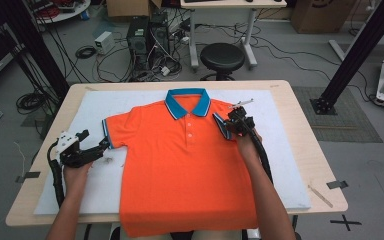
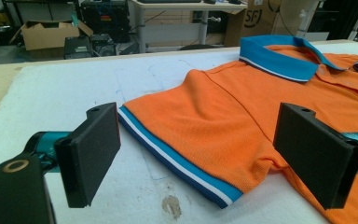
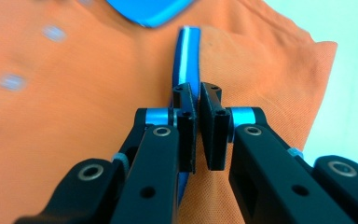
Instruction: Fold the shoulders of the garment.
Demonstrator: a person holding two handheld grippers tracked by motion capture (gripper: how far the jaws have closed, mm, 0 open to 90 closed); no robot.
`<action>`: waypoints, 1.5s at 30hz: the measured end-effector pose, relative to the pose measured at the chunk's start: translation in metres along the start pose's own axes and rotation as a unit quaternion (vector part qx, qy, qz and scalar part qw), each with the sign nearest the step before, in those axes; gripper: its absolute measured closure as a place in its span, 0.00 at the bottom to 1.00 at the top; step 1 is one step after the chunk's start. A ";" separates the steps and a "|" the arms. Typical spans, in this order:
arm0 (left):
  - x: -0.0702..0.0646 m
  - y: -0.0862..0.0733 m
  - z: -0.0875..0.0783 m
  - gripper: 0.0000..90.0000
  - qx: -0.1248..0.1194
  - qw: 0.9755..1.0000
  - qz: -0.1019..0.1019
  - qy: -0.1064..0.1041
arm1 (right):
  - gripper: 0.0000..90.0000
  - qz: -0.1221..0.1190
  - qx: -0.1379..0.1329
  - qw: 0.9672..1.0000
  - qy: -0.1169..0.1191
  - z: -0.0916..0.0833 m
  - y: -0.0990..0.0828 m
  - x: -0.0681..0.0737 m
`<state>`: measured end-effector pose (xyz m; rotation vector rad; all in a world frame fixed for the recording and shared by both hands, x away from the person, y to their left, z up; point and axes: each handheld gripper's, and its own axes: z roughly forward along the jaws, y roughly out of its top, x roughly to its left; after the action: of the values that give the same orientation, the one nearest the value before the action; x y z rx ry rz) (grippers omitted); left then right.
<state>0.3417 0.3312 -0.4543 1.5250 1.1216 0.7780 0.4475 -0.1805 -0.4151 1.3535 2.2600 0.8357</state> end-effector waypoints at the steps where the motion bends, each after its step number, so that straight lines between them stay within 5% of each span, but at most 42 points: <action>1: 0.000 0.000 0.000 0.16 0.000 1.000 0.000 0.000 | 0.95 0.002 -0.009 1.000 0.014 -0.003 0.000 0.000; 4: 0.000 0.000 0.000 0.16 0.000 1.000 0.001 0.000 | 0.83 0.012 -0.018 0.998 0.062 -0.006 -0.001 -0.001; 6: 0.000 0.000 0.000 0.16 0.001 1.000 0.003 0.001 | 0.73 0.009 -0.010 0.999 0.032 -0.004 -0.002 0.001; 12: 0.000 0.000 0.000 0.16 0.003 1.000 0.004 0.001 | 0.66 -0.007 0.011 1.000 0.014 0.009 -0.003 0.008; 15: 0.000 0.000 0.000 0.16 0.002 1.000 0.003 0.000 | 0.67 -0.012 0.030 0.999 -0.014 0.019 -0.003 0.010; 22: 0.000 0.000 0.000 0.16 0.002 1.000 0.003 -0.001 | 0.96 -0.045 0.046 0.997 -0.039 0.026 -0.002 0.014; 25: 0.000 0.000 0.000 0.16 0.003 1.000 0.005 -0.001 | 0.98 -0.027 0.037 0.999 -0.019 0.022 -0.002 0.008; 27: 0.000 0.000 0.000 0.16 0.003 1.000 0.003 0.000 | 0.98 -0.010 0.007 1.000 0.019 0.014 0.000 0.006; 31: -0.001 0.000 0.000 0.16 0.003 1.000 0.003 0.000 | 0.94 0.014 -0.042 0.995 0.093 0.001 0.002 0.004; 35: -0.001 0.000 0.001 0.16 0.003 1.000 0.003 0.001 | 0.69 0.015 -0.021 0.998 0.052 0.004 -0.002 0.004; 40: -0.001 0.001 0.002 0.16 0.009 1.000 0.001 0.003 | 0.65 0.012 -0.023 0.999 0.034 -0.001 -0.007 0.003; 45: 0.004 0.007 0.008 0.19 0.035 0.999 -0.030 -0.004 | 0.51 0.010 -0.046 0.999 0.016 -0.016 -0.018 -0.002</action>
<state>0.3515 0.3317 -0.4501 1.5437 1.1946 0.6977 0.4271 -0.1935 -0.4154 1.3333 2.2069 0.9616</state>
